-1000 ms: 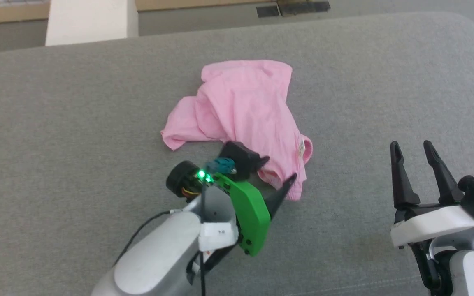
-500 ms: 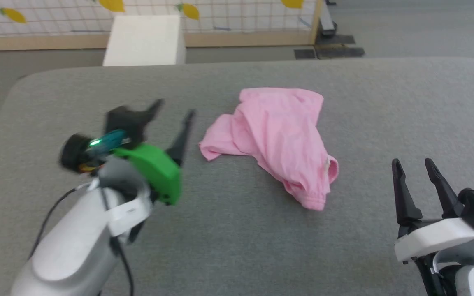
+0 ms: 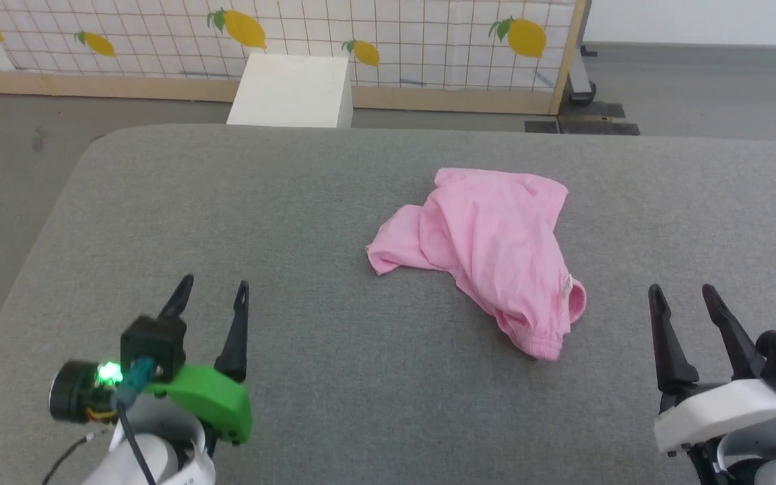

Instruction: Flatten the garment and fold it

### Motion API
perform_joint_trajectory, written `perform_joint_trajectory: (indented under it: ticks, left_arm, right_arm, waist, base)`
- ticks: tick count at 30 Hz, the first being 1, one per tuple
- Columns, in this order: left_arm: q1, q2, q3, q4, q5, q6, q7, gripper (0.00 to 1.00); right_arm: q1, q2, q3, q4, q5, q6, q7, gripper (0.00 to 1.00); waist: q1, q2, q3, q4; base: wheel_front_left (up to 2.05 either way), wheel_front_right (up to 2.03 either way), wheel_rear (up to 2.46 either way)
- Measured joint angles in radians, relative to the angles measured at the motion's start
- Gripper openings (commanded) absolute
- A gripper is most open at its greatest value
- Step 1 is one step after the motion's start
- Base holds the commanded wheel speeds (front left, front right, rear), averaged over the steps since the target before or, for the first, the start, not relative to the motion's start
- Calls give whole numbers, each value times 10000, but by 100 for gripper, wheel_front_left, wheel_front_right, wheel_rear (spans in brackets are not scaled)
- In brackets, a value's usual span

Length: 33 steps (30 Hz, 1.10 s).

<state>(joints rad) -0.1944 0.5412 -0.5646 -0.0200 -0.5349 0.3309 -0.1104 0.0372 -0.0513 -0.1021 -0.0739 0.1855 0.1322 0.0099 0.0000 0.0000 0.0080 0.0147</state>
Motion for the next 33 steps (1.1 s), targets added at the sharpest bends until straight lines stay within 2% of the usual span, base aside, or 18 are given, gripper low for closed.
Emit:
perform_joint_trajectory:
  ticks: [5, 17, 22, 24, 26, 33]
  left_arm:
    - [291, -6, -63, -265, 148, 194, -291, 100]
    - [261, -4, -221, -376, 167, 173, -345, 100]
    - [198, -42, -343, -418, 178, 117, -244, 100]
    - [109, -92, -380, -447, 196, 86, -232, 100]
    - [-43, -148, -397, -483, 224, 82, -234, 100]
    - [-586, -384, -441, -506, 384, 46, -343, 100]
  right_arm:
    - [112, 0, -35, -48, 33, 0, 42, 100]
    - [113, 0, -17, -115, 59, 0, 79, 100]
    - [79, -2, -38, -357, -88, 0, 451, 100]
    - [-84, -15, -36, -466, -219, 0, 957, 100]
    - [-517, -198, -65, -449, -165, 0, 1956, 100]
    - [-2758, -1661, -6, 111, 1089, 0, 6054, 100]
  waist:
    - [0, 0, 17, 69]
    - [0, 0, 225, 120]
    - [0, 0, 431, 259]
    - [0, 0, 558, 342]
    - [0, 0, 744, 450]
    - [0, 0, 1546, 936]
  base:
    - [0, 0, 0]
    - [0, 0, 0]
    - [0, 0, 0]
    - [0, 0, 0]
    - [0, 0, 0]
    - [0, 0, 0]
